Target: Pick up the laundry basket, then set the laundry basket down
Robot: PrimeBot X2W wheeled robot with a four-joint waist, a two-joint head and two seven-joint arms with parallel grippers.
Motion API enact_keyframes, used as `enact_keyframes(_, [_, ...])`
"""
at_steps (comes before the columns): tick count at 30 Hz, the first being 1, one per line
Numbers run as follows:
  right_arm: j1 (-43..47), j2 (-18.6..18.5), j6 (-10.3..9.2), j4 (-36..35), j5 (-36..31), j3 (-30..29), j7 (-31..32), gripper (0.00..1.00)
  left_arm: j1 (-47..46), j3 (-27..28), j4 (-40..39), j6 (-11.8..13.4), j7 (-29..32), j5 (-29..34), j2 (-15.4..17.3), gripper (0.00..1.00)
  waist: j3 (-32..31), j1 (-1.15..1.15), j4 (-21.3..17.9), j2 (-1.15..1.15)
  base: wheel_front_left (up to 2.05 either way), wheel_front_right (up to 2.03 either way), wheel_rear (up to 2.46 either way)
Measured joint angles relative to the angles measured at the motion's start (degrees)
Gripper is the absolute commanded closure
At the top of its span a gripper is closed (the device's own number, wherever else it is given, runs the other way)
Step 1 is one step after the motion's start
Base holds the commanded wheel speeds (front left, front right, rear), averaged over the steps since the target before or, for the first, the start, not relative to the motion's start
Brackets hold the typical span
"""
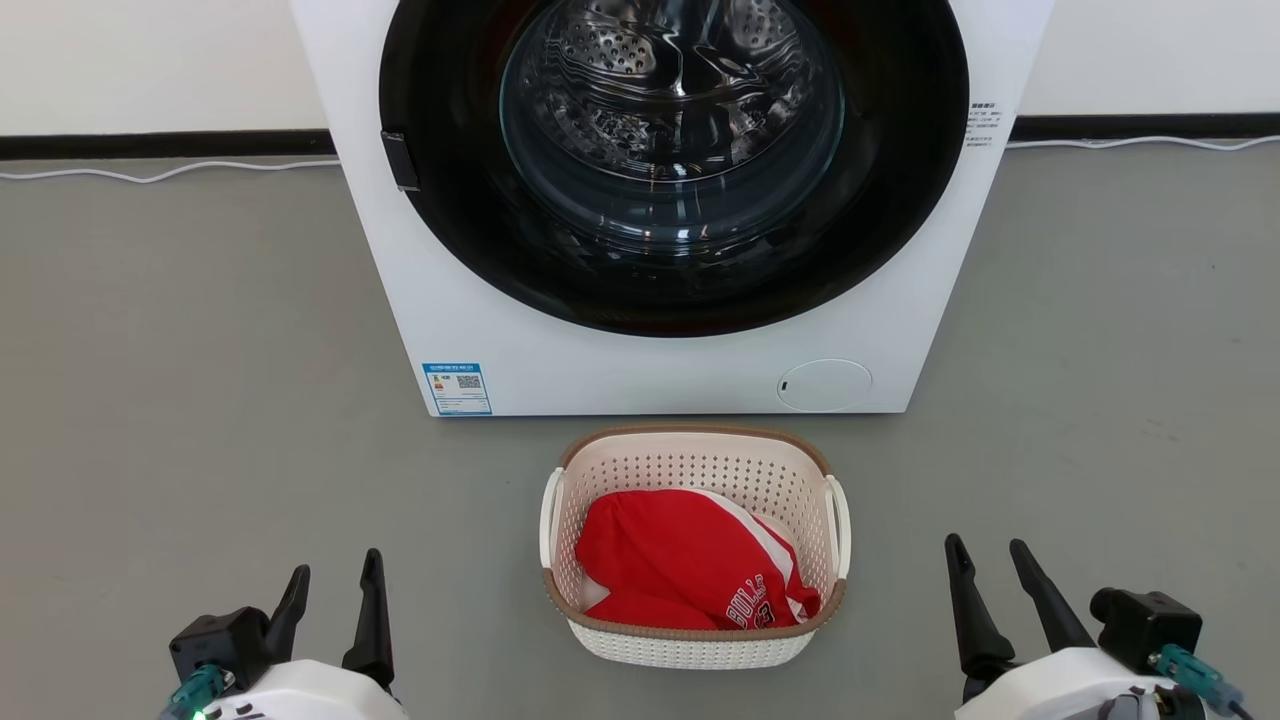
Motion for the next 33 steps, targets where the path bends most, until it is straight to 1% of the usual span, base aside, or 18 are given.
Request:
enact_keyframes(5, [-0.03, 0.02, 0.01, 0.77, -3.36, 0.08, -0.87, 0.00, 0.01, -0.31, -0.21, 0.66, -0.87, 3.21, 0.16, 0.00, 0.17, 0.00, -0.02, 0.00, 0.00, 0.00, 0.00])
enact_keyframes(20, [-1.46, 0.19, 0.02, 1.92, -13.05, 0.03, -3.13, 0.00, 0.02, 0.54, 0.01, 0.70, -3.27, 12.29, 0.19, 0.00, 0.34, 0.00, -0.32, 0.00, 0.00, 0.00, 0.00])
enact_keyframes(33, [-2.29, 0.21, 0.07, 2.69, -22.51, 0.31, -5.31, 0.00, 0.01, 1.47, 0.12, 0.69, -5.28, 21.94, -0.09, 0.00, 0.65, 0.00, -0.45, 0.00, 0.00, 0.00, 0.00])
